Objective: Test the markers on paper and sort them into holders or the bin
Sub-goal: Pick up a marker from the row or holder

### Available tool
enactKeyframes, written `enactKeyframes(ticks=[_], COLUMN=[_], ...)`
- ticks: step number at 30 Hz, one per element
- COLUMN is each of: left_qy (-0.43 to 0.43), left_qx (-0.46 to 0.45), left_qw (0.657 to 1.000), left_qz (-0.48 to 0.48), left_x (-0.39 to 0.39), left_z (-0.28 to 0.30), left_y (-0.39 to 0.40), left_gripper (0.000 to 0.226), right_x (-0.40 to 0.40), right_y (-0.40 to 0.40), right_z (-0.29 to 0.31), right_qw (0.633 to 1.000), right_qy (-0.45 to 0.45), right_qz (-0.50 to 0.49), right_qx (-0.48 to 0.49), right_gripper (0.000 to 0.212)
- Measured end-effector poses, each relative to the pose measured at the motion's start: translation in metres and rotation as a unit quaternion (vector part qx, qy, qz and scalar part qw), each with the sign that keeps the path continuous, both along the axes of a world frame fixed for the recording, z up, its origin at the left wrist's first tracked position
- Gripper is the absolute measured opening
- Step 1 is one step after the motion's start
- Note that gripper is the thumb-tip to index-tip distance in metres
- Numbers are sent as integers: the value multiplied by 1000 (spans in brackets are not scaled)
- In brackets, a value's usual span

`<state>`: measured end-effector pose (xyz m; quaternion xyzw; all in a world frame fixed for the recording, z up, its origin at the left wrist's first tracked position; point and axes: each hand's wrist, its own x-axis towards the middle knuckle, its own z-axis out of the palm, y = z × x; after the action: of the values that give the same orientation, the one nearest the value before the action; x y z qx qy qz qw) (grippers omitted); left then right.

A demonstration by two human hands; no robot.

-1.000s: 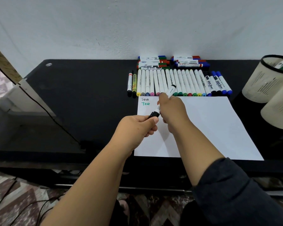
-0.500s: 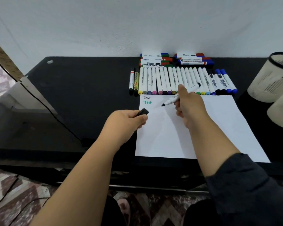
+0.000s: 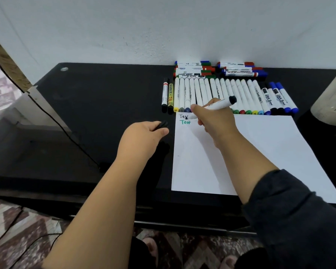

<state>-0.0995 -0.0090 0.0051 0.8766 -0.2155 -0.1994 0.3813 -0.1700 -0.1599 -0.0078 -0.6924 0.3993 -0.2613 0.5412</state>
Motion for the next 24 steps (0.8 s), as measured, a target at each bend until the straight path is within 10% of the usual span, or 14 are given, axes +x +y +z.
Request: enactKeyframes(ticks=[24], left_qy=[-13], left_qx=[25], left_qw=[999], left_qz=[-19], left_x=[9], left_z=[-2], left_y=[-1], left_gripper=[38], right_x=[11], right_y=[3], right_z=[-21], right_qw=[995], right_qy=[28], right_qz=[13], right_qx=[-95], right_gripper=[25])
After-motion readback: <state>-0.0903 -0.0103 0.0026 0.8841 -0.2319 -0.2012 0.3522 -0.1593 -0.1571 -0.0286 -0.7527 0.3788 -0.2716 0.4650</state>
